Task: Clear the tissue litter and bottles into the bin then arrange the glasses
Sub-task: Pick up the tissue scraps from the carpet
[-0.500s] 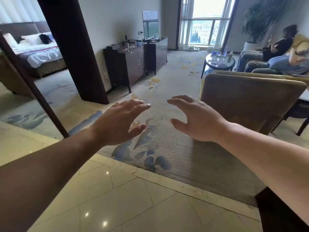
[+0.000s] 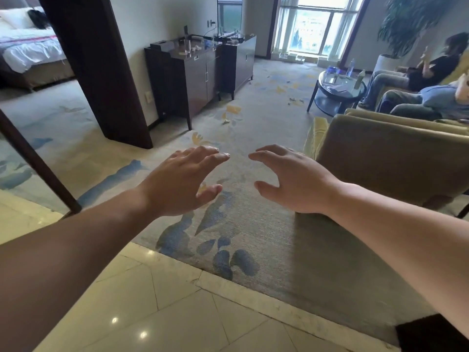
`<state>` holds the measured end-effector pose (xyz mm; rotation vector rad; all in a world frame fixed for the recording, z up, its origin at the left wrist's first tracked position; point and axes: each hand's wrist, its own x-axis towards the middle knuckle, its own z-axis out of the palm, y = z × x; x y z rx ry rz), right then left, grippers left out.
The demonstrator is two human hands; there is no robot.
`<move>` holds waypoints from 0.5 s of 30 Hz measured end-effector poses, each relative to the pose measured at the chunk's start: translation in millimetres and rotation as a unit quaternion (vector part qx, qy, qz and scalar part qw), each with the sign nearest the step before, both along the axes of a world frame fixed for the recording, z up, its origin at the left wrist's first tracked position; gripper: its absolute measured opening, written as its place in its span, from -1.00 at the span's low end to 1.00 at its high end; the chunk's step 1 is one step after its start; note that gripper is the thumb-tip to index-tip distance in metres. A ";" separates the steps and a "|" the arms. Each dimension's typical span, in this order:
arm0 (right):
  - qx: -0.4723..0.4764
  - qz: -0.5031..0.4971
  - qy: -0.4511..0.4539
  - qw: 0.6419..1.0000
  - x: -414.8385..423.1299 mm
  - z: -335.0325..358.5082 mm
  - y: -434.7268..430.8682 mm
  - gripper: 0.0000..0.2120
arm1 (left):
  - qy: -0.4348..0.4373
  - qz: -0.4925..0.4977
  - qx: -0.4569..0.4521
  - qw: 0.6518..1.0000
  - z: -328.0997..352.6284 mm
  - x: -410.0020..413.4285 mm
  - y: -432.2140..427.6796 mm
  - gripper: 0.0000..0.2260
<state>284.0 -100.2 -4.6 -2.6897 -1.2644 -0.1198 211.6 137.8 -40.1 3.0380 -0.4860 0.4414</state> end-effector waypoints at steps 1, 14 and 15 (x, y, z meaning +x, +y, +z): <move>0.000 -0.004 0.001 1.000 18.1 1.9 11.5 -0.43 | 0.006 0.002 0.002 1.000 0.3 18.4 11.4 -0.43; -0.001 -0.003 0.027 1.000 241.2 -15.8 84.2 -0.46 | 0.031 0.011 -0.004 0.999 -6.4 249.3 79.3 -0.43; 0.002 0.000 0.026 1.000 264.5 -17.4 86.3 -0.46 | 0.033 0.011 -0.002 0.999 -7.1 272.3 81.3 -0.43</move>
